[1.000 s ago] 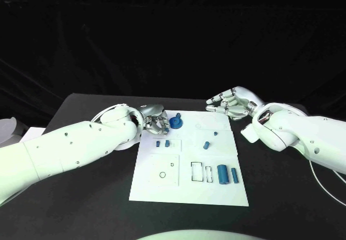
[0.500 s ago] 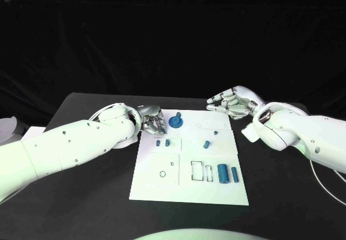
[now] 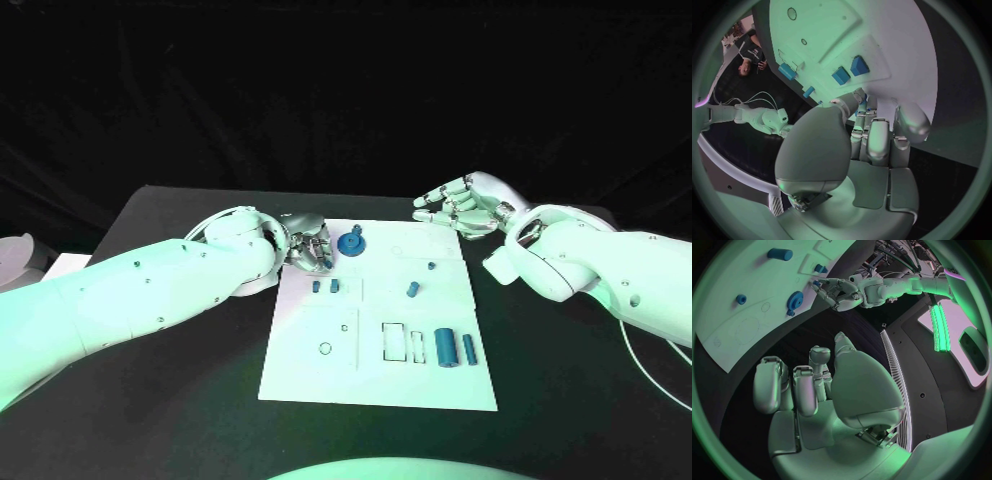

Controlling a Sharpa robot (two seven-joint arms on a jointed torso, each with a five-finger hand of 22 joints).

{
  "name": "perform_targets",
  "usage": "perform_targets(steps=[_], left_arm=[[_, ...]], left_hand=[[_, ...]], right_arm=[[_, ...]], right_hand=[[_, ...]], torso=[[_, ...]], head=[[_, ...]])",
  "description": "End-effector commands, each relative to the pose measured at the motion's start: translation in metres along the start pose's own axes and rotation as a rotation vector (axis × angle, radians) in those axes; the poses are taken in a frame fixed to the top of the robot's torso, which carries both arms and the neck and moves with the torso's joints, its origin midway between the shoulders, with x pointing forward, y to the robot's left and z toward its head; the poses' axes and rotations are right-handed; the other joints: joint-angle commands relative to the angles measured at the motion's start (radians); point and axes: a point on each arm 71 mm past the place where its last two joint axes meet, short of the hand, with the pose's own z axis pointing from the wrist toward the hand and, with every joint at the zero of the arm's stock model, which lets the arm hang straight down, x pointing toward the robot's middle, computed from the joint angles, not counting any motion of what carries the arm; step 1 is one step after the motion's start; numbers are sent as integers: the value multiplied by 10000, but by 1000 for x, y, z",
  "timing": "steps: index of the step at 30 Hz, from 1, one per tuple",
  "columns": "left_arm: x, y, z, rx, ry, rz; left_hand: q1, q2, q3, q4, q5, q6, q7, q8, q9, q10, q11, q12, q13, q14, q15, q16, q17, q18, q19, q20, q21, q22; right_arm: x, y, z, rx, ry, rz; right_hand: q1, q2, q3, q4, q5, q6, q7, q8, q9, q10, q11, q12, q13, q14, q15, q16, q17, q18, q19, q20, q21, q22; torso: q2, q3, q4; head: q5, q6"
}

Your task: Assemble the parts on the task board

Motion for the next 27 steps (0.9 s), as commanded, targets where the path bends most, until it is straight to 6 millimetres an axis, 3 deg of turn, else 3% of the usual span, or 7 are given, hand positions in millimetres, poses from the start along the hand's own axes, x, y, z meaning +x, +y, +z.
perform_targets(steps=[1, 27], left_arm=[[2, -3, 1, 14, 126, 134], [7, -6, 7, -309, 456, 437]], left_hand=[[-88, 20, -1, 47, 50, 78, 0, -53, -9, 71, -26, -36, -16, 240, -16, 53, 3, -64, 94, -2, -49, -7], [-185, 16, -16, 46, 56, -7, 39, -151, -73, -64, 9, -61, -34, 232, 8, 87, 2, -66, 67, 13, -65, 4]], right_arm=[[2, 1, 0, -133, 164, -44], [3, 2, 0, -115, 261, -26]], right_hand=[[13, 118, -58, -24, 66, 73, 6, -19, 14, 23, -22, 34, 14, 756, -52, -42, 1439, 73, -2, -76, -49, 2], [26, 134, -83, -36, 60, 86, 2, -15, 17, 20, -25, 26, 1, 756, -55, -45, 1437, 73, 1, -78, -50, 2]], torso=[[11, -5, -6], [-1, -7, -5]], head=[[2, -8], [-44, -30]])
